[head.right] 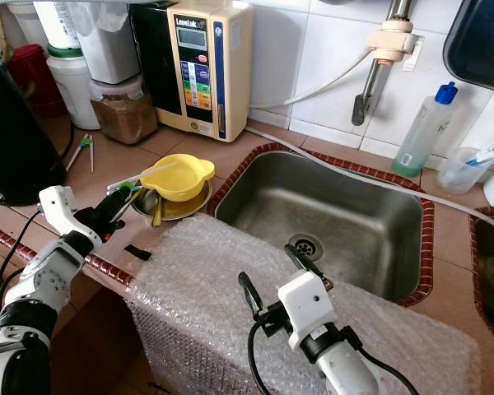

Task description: Kitchen organization

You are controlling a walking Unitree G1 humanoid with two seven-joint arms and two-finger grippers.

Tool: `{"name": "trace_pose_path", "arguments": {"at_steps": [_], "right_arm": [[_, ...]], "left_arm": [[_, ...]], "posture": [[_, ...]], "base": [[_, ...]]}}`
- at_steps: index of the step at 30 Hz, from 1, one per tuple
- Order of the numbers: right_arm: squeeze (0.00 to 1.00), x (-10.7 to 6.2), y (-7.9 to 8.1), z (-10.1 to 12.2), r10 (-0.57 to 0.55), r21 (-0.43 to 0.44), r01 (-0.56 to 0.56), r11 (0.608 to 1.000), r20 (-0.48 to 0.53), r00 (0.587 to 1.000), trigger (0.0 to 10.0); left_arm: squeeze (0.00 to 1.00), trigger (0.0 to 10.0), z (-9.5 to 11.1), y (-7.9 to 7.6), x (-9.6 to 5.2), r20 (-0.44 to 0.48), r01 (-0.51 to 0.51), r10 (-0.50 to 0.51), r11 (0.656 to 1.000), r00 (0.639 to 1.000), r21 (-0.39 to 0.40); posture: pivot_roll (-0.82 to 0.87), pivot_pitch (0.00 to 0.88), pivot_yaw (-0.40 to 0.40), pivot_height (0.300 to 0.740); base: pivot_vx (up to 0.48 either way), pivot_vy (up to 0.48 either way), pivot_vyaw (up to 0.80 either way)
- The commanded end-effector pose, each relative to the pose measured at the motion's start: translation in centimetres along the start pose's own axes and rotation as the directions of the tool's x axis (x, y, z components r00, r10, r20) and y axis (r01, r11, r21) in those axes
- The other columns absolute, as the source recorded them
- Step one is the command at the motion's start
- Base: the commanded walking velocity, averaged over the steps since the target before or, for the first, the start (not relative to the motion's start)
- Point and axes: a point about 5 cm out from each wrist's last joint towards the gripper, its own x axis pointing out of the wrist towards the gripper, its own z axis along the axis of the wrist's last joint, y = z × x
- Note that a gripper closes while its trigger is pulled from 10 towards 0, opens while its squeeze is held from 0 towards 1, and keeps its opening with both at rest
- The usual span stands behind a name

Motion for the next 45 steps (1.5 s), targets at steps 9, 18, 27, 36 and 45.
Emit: {"name": "trace_pose_path", "arguments": {"at_steps": [9, 18, 27, 36, 45], "right_arm": [[0.00, 0.0, -0.2, -0.2, 0.011, 0.000, -0.011, 1.000, -0.011, 1.000, 10.0], [0.00, 0.2, -0.2, -0.4, 0.031, -0.005, -0.031, 1.000, -0.017, 0.999, 10.0], [0.00, 0.0, -0.1, -0.7, 0.028, -0.010, -0.028, 1.000, -0.029, 0.999, 10.0], [0.00, -0.1, -0.1, -0.9, 0.024, -0.016, -0.025, 1.000, -0.038, 0.999, 10.0], [0.00, 0.0, -0.2, -1.1, 0.026, -0.025, -0.027, 0.999, -0.044, 0.999, 10.0]], "left_arm": [[0.00, 0.0, 4.2, -0.1, -0.8, 0.089, 0.060, -0.073, 0.988, 0.993, 0.141], [0.00, 0.0, 3.3, -0.8, -1.3, 0.039, 0.111, -0.117, 0.985, 0.992, 0.136], [0.00, 0.0, 0.9, -3.2, -0.8, -0.021, 0.201, -0.200, 0.974, 0.980, 0.102], [0.00, 0.0, 0.9, -4.1, -0.5, -0.023, 0.212, -0.211, 0.959, 0.977, 0.188], [0.00, 0.0, 2.4, -4.4, 0.1, 0.041, 0.162, -0.177, 0.955, 0.983, 0.249]], "posture": [[0.08, 0.000, 0.025, 0.740], [0.09, 0.000, 0.014, 0.740], [0.08, 0.000, 0.025, 0.740], [0.08, 0.000, 0.027, 0.740], [0.08, 0.000, 0.022, 0.740]], "base": [[0.000, 0.000, 0.00], [0.000, 0.000, 0.00], [0.000, 0.000, 0.00], [0.000, 0.000, 0.00], [0.000, 0.000, 0.00]]}}
